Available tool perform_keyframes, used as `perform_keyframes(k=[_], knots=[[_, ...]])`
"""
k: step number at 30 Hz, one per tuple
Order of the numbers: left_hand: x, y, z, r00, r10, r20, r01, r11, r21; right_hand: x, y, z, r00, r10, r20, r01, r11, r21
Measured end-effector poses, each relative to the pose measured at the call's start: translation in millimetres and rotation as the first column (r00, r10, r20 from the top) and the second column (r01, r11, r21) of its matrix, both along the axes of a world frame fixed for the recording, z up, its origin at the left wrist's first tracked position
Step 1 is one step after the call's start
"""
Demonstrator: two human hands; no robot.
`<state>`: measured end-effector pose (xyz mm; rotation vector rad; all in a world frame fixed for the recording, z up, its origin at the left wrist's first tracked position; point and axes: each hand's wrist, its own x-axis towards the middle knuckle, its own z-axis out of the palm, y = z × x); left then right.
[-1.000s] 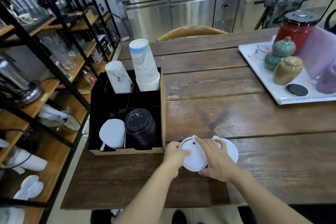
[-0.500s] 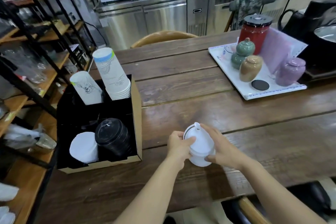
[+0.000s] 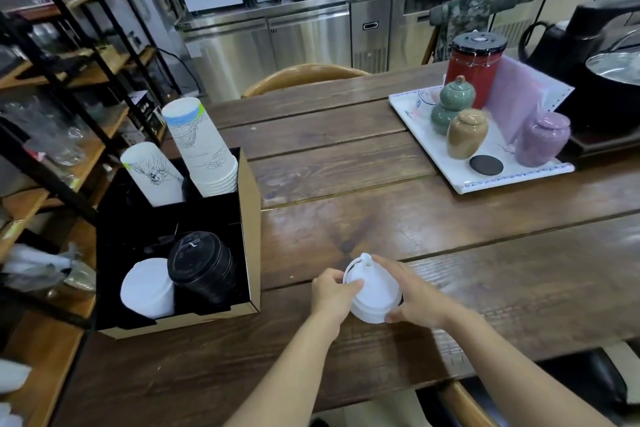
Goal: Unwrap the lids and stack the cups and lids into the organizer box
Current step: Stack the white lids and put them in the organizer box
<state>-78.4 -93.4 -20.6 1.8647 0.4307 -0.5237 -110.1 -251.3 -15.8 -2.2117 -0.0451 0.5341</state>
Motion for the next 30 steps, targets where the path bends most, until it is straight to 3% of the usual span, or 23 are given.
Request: perform_keyframes(k=[9,19,26,30], knots=[[-1,-4,-5,0.995,-0.059,-0.080,0.059,0.998,-0.007,3,2,-11,1.000,0.012,0.006,-0.012,0.996,-0.091],[3,1,-3,0.952,0.015,-0.306,-0.102,0.957,-0.271,9,5,-19,0.997,0.065,0.036,-0.057,0.980,-0.192],[8,0,6,0.956,0.068,-0.284,-0.169,0.921,-0.351,10,4,-20,0.980,0.012,0.199,-0.017,1.000,0.023],[13,7,11,0.973,0.044,-0.227,-0.150,0.868,-0.473,14,10,-10,0.991,0.026,0.135,-0.041,0.994,0.105]])
